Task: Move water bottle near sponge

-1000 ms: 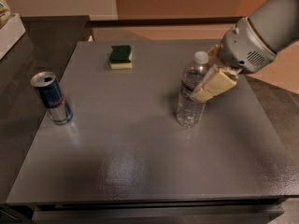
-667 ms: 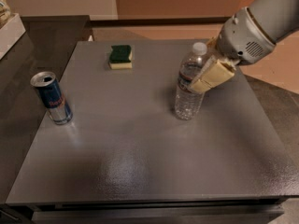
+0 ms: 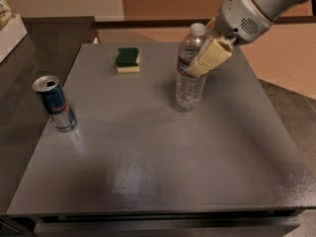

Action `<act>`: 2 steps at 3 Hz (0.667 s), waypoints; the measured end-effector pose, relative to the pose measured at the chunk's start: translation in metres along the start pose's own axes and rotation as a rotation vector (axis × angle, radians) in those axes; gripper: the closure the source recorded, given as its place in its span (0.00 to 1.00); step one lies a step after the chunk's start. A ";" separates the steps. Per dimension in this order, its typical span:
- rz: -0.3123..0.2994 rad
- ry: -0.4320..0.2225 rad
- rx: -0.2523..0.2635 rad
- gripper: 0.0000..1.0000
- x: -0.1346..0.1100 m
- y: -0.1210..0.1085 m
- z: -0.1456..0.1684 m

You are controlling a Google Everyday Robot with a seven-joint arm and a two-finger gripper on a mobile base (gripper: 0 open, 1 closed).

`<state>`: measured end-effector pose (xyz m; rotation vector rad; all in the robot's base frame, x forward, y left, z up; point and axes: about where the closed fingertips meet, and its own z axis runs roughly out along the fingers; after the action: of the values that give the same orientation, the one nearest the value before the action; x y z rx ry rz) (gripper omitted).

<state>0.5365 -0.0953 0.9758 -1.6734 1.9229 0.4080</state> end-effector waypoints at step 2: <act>0.067 0.007 0.032 1.00 -0.013 -0.058 0.029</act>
Offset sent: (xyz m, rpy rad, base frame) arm 0.1097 0.0268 -0.0115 0.0061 0.0147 -0.1291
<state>0.6004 -0.0787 0.9681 -1.5949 1.9843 0.3955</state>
